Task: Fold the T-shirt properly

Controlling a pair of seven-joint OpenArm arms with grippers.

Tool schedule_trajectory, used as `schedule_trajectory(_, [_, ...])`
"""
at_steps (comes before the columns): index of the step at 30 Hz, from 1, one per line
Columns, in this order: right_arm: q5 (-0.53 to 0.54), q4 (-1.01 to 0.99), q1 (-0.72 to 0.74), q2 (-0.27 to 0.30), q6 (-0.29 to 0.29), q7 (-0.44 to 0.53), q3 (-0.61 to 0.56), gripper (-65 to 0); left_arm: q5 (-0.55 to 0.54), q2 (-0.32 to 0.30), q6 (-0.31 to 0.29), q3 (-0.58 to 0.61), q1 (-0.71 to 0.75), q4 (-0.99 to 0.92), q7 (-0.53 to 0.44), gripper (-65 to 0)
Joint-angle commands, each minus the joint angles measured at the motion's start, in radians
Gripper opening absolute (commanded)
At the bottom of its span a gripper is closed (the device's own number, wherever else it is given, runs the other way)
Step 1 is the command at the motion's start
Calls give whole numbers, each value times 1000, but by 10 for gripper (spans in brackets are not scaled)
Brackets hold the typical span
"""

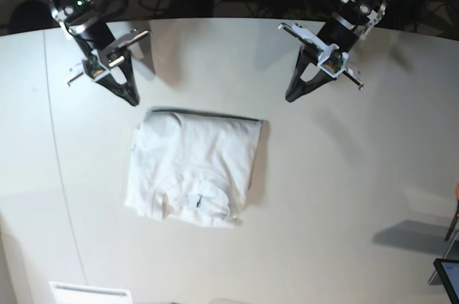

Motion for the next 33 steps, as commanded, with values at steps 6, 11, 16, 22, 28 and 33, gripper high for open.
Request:
schedule_trajectory(6, [15,96,-167,-67,13,140,80,-650,-15,-10,4,-97,139,20,-155,-650])
schedule_trajectory(11, [16,90,-252,-70,13,142,72,-650,29,-12,4,-135,253,7,-262,-650])
schedule_trajectory(16, [16,88,-318,-95,13,142,40,-650,261,34,4,-101,305,-59,-347,-650])
schedule_trajectory(22, [16,54,-437,-92,7,138,-41,-650,345,73,4,-86,348,-184,-469,-650])
schedule_trajectory(28, [16,30,-525,-92,6,138,-84,-650,345,73,4,-86,383,-263,-548,-650])
schedule_trajectory(33, [16,-93,-534,-92,-13,123,-104,-650,345,73,4,-28,351,-400,-545,-650])
